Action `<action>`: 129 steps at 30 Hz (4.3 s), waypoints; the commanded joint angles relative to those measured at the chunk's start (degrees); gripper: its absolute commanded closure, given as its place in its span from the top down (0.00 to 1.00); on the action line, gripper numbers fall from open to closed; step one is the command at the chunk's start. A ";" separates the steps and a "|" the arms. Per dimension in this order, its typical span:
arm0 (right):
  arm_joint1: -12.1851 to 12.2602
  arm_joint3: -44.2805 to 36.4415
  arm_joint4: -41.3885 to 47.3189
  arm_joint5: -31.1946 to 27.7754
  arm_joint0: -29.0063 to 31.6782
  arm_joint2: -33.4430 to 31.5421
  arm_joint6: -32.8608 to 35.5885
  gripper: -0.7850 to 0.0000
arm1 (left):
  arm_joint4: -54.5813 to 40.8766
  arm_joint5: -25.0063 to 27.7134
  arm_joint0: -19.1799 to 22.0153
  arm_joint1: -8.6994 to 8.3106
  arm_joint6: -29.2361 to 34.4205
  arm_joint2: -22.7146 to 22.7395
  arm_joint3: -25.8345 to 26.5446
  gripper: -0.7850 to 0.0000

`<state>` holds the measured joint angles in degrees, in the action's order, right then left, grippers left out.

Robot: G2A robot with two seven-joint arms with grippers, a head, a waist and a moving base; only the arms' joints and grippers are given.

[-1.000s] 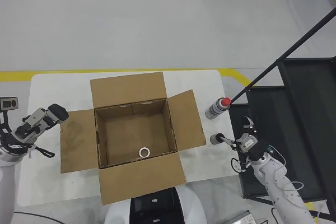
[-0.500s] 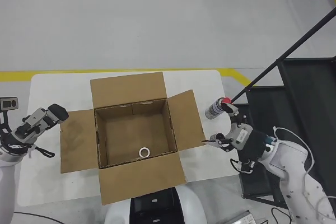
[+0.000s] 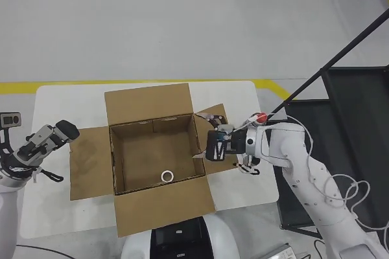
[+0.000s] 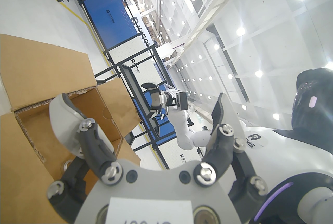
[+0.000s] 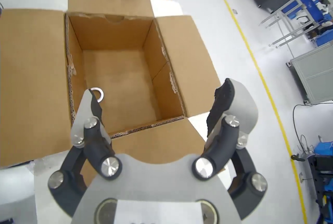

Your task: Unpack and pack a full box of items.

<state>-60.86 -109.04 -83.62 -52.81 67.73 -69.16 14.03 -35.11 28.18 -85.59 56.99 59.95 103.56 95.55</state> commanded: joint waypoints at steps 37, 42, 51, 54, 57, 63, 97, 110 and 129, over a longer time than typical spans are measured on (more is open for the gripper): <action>-2.31 5.32 2.56 1.23 -8.26 13.20 17.63 1.00 | 0.00 0.00 0.00 0.00 0.00 0.00 0.00 1.00; -2.31 5.32 2.56 1.23 -8.26 13.20 17.63 1.00 | 0.00 0.00 0.00 0.00 0.00 0.00 0.00 1.00; -2.34 5.36 2.56 1.24 -8.32 13.38 17.64 1.00 | 0.00 0.00 0.00 0.00 0.00 0.00 0.00 1.00; -3.08 6.76 3.74 0.75 -11.13 16.12 19.06 1.00 | 0.00 0.00 0.00 0.00 0.00 0.00 0.00 1.00; -4.51 9.96 6.01 2.72 -15.42 20.58 26.39 1.00 | 0.00 0.00 0.00 0.00 0.00 0.00 0.00 1.00; -8.50 15.62 14.51 8.00 -22.36 31.39 41.82 1.00 | 0.00 0.00 0.00 0.00 0.00 0.00 0.00 1.00; -16.22 26.48 18.73 14.66 -31.44 43.64 43.67 1.00 | 0.00 0.00 0.00 0.00 0.00 0.00 0.00 1.00; -22.02 39.04 20.69 16.21 -33.54 49.57 42.03 0.92 | 0.00 0.00 0.00 0.00 0.00 0.00 0.00 1.00; -27.69 51.67 18.61 15.42 -34.00 52.38 34.50 0.67 | 0.00 0.00 0.00 0.00 0.00 0.00 0.00 1.00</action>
<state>-88.41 -57.53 -64.93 -37.28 33.81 -16.70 48.63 -35.11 28.18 -85.59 56.99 59.95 103.56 95.55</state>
